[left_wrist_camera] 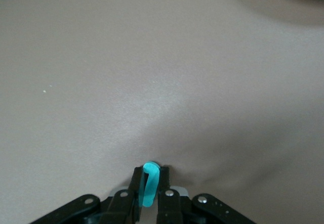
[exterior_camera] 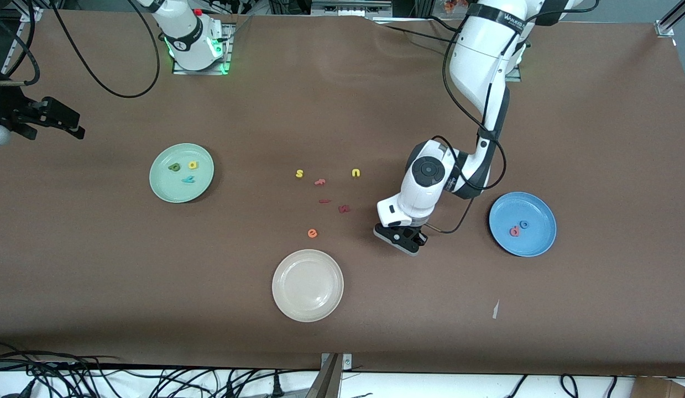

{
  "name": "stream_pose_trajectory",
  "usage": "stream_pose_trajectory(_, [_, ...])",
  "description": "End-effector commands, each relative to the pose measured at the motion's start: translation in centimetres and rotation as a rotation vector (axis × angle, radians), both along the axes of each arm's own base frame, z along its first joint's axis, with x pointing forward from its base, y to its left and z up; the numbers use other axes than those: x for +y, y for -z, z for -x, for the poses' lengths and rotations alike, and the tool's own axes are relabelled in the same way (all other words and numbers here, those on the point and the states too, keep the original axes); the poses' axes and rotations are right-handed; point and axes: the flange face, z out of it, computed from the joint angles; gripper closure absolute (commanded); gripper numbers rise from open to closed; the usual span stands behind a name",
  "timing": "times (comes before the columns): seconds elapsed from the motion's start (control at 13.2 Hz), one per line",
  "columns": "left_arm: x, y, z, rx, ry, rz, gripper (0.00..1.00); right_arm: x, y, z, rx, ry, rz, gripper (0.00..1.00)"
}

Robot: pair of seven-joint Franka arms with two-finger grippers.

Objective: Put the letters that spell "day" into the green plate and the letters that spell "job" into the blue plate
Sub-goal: 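Carry the cyan letter to the blue plate and open the left gripper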

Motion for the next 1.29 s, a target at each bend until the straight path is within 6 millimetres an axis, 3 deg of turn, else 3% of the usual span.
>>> stream_pose_trajectory(0.0, [2.0, -3.3, -1.8, -0.040, -0.015, -0.009, 1.00, -0.2, -0.3, 0.7, 0.007, -0.012, 0.015, 0.00])
stream_pose_trajectory(0.3, [7.0, -7.8, -2.5, 0.026, -0.032, -0.030, 1.00, -0.3, -0.4, 0.7, 0.012, -0.012, 0.016, 0.00])
stream_pose_trajectory(0.45, [11.5, -10.3, -1.9, 0.092, -0.073, -0.037, 1.00, -0.9, 0.0, 0.5, 0.013, 0.002, 0.005, 0.00])
stream_pose_trajectory(0.61, [17.2, -11.7, -1.1, 0.145, -0.034, -0.051, 1.00, -1.2, 1.0, -0.4, 0.023, 0.009, -0.003, 0.00])
stream_pose_trajectory(0.83, [24.8, -11.9, 0.4, 0.183, 0.042, -0.064, 1.00, -1.2, 0.7, -0.1, 0.028, 0.007, -0.002, 0.00])
stream_pose_trajectory(0.91, [26.5, -11.4, 0.9, 0.198, 0.065, -0.068, 1.00, -1.2, 0.5, 0.1, 0.028, 0.007, -0.002, 0.00])
stream_pose_trajectory(1.06, [29.5, -10.7, 1.2, 0.211, 0.098, -0.075, 1.00, -1.3, 0.5, 0.2, 0.033, 0.010, -0.002, 0.00])
stream_pose_trajectory(1.21, [30.5, -10.3, 1.2, 0.219, 0.092, -0.075, 1.00, -1.3, 0.5, 0.2, 0.031, 0.010, -0.002, 0.00])
